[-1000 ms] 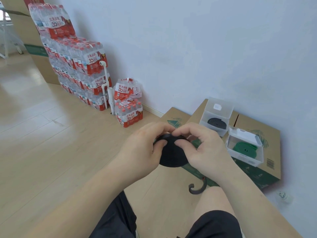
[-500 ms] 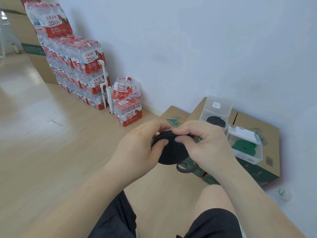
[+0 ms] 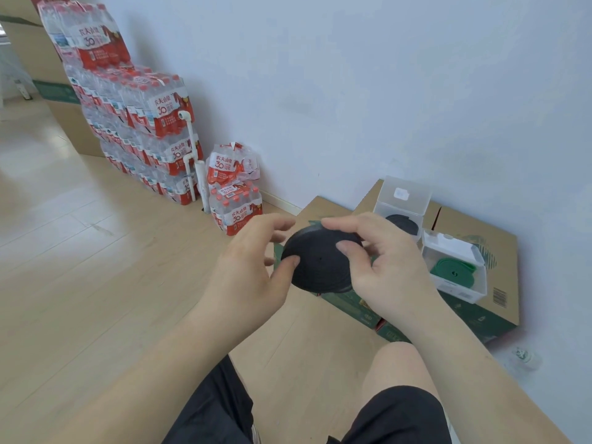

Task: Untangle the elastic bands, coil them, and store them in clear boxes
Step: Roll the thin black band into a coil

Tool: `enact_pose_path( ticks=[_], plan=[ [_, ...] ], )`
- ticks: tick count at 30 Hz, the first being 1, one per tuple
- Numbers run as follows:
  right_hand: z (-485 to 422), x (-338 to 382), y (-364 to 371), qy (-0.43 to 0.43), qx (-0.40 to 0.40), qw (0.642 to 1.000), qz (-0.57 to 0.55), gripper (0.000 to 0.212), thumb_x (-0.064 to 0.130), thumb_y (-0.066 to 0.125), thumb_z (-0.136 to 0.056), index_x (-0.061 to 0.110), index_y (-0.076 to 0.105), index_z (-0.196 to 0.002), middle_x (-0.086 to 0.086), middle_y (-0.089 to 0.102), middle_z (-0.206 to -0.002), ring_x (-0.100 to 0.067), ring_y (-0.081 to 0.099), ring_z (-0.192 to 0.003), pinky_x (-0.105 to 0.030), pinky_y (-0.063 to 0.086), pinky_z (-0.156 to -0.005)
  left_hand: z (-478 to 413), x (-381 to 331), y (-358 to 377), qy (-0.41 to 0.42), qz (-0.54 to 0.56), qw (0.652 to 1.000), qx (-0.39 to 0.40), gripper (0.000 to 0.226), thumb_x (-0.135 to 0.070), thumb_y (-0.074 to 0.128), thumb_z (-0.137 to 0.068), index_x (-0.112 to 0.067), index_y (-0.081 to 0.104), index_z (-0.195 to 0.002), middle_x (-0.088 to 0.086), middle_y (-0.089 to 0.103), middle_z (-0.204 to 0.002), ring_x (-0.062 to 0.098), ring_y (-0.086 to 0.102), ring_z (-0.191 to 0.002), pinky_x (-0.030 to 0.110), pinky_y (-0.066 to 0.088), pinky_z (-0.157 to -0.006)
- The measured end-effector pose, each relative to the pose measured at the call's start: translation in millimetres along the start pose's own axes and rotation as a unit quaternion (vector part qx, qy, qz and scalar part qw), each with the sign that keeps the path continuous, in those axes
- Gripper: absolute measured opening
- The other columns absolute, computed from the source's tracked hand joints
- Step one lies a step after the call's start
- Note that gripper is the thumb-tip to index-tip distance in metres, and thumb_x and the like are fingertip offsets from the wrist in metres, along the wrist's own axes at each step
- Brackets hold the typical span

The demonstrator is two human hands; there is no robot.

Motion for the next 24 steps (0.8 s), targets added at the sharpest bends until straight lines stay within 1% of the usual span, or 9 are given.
enact_pose_path(
  ticks=[2,4,8,12,14,16,20,22,24],
  plan=[
    [-3,3,1,-0.038,0.021,0.998,0.042,0.044,-0.004,0.060,-0.094,0.031,0.076,-0.116,0.014,0.071,-0.110,-0.007,0.064,-0.107,-0.026,0.052,-0.090,-1,-8,1,0.052,-0.021,0.998,0.017,0.042,-0.009,0.072,-0.091,-0.028,0.061,-0.127,-0.021,0.066,-0.115,0.001,0.063,-0.109,0.024,0.058,-0.081],
    [-5,6,3,-0.054,0.036,0.996,0.057,0.043,-0.002,0.059,-0.093,0.030,0.075,-0.117,0.015,0.072,-0.111,-0.007,0.066,-0.110,-0.031,0.053,-0.093,-3,-11,1,0.044,-0.001,0.999,0.018,0.038,-0.008,0.071,-0.092,-0.028,0.064,-0.124,-0.021,0.069,-0.109,0.000,0.065,-0.103,0.021,0.056,-0.078],
    [-5,0,-4,0.051,0.000,0.997,-0.059,0.031,0.008,0.075,-0.091,0.037,0.072,-0.101,0.025,0.072,-0.100,0.001,0.068,-0.094,-0.014,0.053,-0.081,-2,-7,-5,-0.018,0.085,0.996,-0.018,0.034,-0.004,0.073,-0.091,-0.030,0.069,-0.112,-0.022,0.071,-0.100,0.001,0.067,-0.097,0.015,0.055,-0.074],
    [1,-11,-6,0.106,-0.031,0.981,-0.159,0.034,0.004,0.076,-0.090,0.037,0.074,-0.097,0.014,0.077,-0.094,-0.008,0.071,-0.086,-0.018,0.056,-0.077,-1,-3,-8,-0.071,0.169,0.981,-0.066,0.035,-0.001,0.072,-0.091,-0.033,0.068,-0.105,-0.019,0.073,-0.097,0.003,0.070,-0.087,0.015,0.055,-0.074],
    [3,-11,-2,0.100,-0.023,0.984,-0.149,0.037,0.001,0.072,-0.092,0.037,0.075,-0.099,0.017,0.076,-0.094,-0.004,0.069,-0.084,-0.015,0.054,-0.074,-1,2,-6,-0.084,0.151,0.984,-0.053,0.033,-0.003,0.073,-0.091,-0.033,0.066,-0.103,-0.017,0.073,-0.097,0.004,0.071,-0.088,0.020,0.059,-0.075],
    [3,-8,1,0.072,-0.006,0.993,-0.092,0.037,-0.001,0.068,-0.094,0.034,0.077,-0.101,0.021,0.074,-0.093,0.000,0.067,-0.087,-0.010,0.050,-0.075,-1,3,-3,-0.072,0.075,0.994,-0.019,0.031,-0.010,0.074,-0.091,-0.032,0.063,-0.110,-0.019,0.070,-0.103,0.003,0.069,-0.097,0.024,0.061,-0.077],
    [0,0,7,-0.025,0.026,0.999,0.012,0.034,-0.004,0.065,-0.092,0.024,0.079,-0.107,0.016,0.074,-0.101,-0.006,0.066,-0.101,-0.016,0.049,-0.085,-2,-11,2,0.019,0.012,1.000,0.008,0.037,-0.011,0.074,-0.091,-0.028,0.064,-0.122,-0.021,0.069,-0.110,-0.004,0.065,-0.105,0.021,0.057,-0.086],
    [-1,1,8,-0.018,0.030,0.999,-0.001,0.032,-0.001,0.068,-0.092,0.025,0.078,-0.107,0.018,0.074,-0.100,-0.005,0.067,-0.102,-0.015,0.050,-0.086,-3,-13,2,0.032,0.012,0.999,0.004,0.036,-0.008,0.072,-0.091,-0.030,0.066,-0.120,-0.024,0.071,-0.104,-0.006,0.065,-0.103,0.019,0.056,-0.082],
    [0,-3,5,0.050,0.008,0.996,-0.071,0.028,0.004,0.074,-0.091,0.030,0.074,-0.101,0.019,0.075,-0.093,-0.002,0.069,-0.095,-0.013,0.052,-0.081,-3,-10,0,0.014,0.033,0.999,-0.015,0.037,-0.006,0.071,-0.092,-0.032,0.069,-0.118,-0.024,0.071,-0.102,-0.003,0.065,-0.101,0.020,0.057,-0.078]
  ],
)
Point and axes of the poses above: each hand's wrist, its own z-axis away from the middle knuckle, its own y-axis out of the palm, x = y × z, the point moved 4 cm from there along -z, towards the middle knuckle
